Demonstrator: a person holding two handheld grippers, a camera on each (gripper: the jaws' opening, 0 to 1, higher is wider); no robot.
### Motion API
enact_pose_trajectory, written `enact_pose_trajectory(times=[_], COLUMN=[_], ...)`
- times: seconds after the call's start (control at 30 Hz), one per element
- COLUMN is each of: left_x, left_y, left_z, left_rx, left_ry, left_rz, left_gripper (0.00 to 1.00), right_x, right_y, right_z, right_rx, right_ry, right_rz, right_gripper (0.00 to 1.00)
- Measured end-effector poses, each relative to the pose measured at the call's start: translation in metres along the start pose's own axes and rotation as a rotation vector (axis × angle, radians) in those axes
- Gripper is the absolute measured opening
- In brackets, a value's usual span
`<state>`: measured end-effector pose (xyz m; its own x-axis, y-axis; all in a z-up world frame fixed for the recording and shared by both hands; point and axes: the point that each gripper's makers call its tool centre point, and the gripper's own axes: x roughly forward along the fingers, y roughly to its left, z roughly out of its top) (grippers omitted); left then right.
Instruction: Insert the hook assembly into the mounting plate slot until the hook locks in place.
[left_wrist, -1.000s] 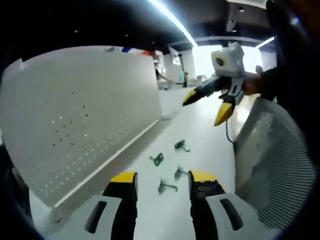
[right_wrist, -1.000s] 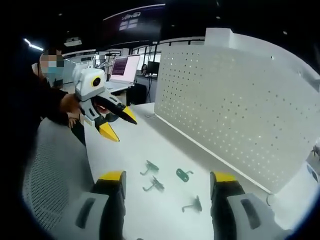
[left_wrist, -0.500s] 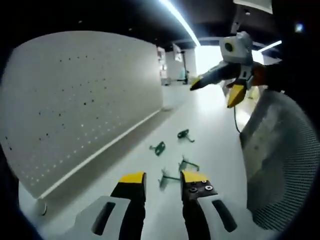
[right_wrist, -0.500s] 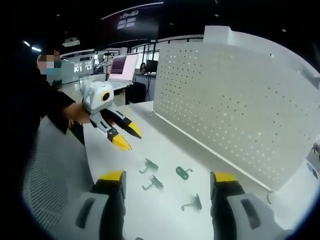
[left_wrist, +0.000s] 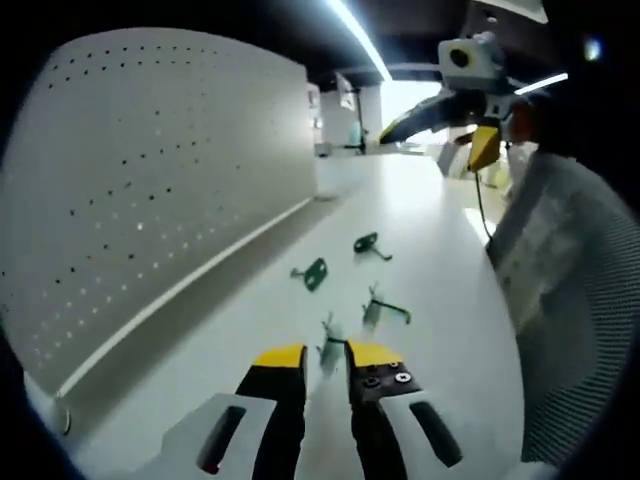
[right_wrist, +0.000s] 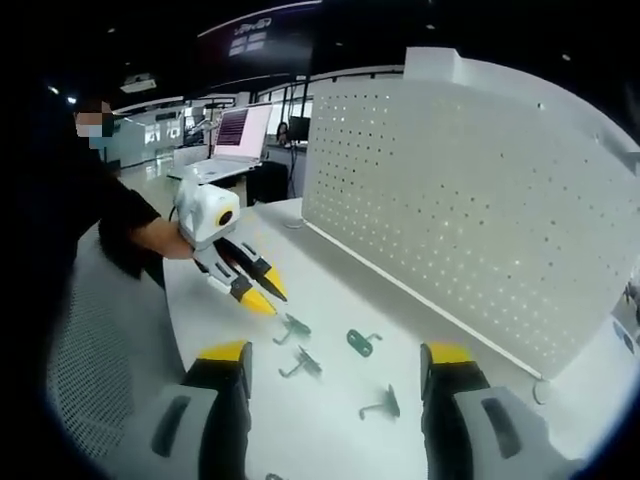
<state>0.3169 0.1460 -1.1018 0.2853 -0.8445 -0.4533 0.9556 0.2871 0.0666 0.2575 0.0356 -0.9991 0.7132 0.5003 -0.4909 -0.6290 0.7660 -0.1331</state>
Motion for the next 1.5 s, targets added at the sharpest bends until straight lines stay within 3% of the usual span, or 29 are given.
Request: enact_pose_trajectory(times=[0.73,1.13,1.5], left_x=[0.018,0.021,0.013], left_y=[0.006,0.002,0.004], left_z=[-0.020,-0.015,-0.016], left_rx=[-0.027,-0.001,-0.028], left_ry=[0.038,0.020,0.019], left_rz=[-0.007,-0.020,-0.009], left_gripper=[0.06,0.04,0.03], right_x=[-0.001,0.001,0.003], right_y=[-0.005,-0.004,0.001], right_z=[-0.008,-0.005,-0.001], right_rx=[0.028,0.026,0.027], right_ry=[0.016,0.017,0.006], right_rz=[-0.020,-0.014,-0.007], right_gripper=[0.66,0.66,0.66])
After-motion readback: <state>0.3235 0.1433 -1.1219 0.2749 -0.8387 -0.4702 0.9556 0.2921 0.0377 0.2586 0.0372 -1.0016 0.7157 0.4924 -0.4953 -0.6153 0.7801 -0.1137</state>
